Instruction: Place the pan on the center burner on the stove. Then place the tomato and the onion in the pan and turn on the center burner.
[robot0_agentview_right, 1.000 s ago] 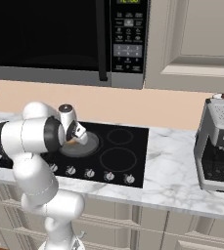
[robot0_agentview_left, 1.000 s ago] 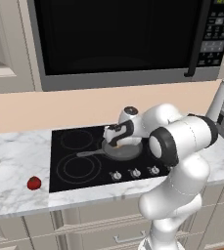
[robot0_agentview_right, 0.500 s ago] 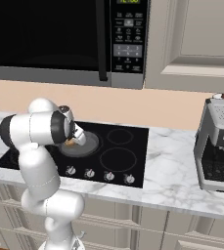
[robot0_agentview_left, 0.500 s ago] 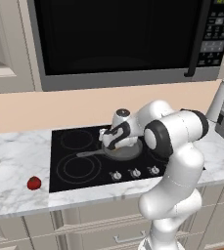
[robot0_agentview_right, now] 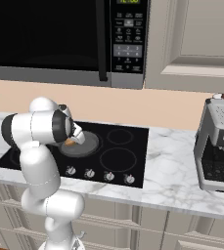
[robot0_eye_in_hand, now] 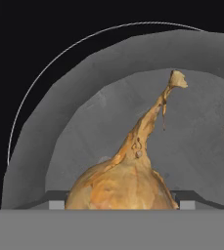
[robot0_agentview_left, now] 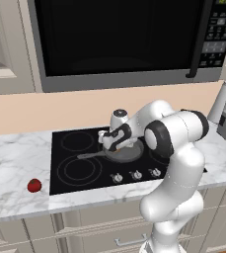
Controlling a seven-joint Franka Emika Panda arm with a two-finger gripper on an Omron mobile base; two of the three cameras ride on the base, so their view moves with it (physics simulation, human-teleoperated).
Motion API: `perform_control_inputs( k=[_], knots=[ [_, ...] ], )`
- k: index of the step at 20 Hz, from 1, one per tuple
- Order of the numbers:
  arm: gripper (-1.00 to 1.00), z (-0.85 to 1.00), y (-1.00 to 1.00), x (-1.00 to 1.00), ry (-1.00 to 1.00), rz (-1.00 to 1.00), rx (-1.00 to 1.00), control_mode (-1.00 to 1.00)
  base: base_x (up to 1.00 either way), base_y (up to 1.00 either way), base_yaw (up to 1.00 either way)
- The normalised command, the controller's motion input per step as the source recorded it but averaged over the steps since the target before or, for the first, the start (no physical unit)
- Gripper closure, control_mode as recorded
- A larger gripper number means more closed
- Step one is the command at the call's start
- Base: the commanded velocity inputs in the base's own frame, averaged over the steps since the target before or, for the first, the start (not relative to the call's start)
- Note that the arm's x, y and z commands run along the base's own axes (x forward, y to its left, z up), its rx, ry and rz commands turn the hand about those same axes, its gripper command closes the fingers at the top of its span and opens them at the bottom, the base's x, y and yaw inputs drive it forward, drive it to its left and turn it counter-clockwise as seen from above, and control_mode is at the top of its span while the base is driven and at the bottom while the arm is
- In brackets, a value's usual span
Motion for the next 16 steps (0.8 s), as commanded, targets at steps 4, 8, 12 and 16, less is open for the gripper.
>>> perform_control_inputs(
  k=[4, 8, 12, 16],
  knots=[
    [-1.0, -0.04, 0.01, -0.04, -0.01, 0.01, -0.01, -1.0, 0.0, 0.0, 0.0],
    [-1.0, 0.0, 0.0, -0.28, -0.12, 0.01, 0.0, -1.0, 0.0, 0.0, 0.0],
    [-1.0, 0.0, 0.0, -0.32, -0.15, 0.0, 0.0, -1.0, 0.0, 0.0, 0.0],
    [-1.0, 0.08, 0.0, -0.33, -0.16, 0.0, 0.0, -1.0, 0.0, 0.0, 0.0]
  ],
)
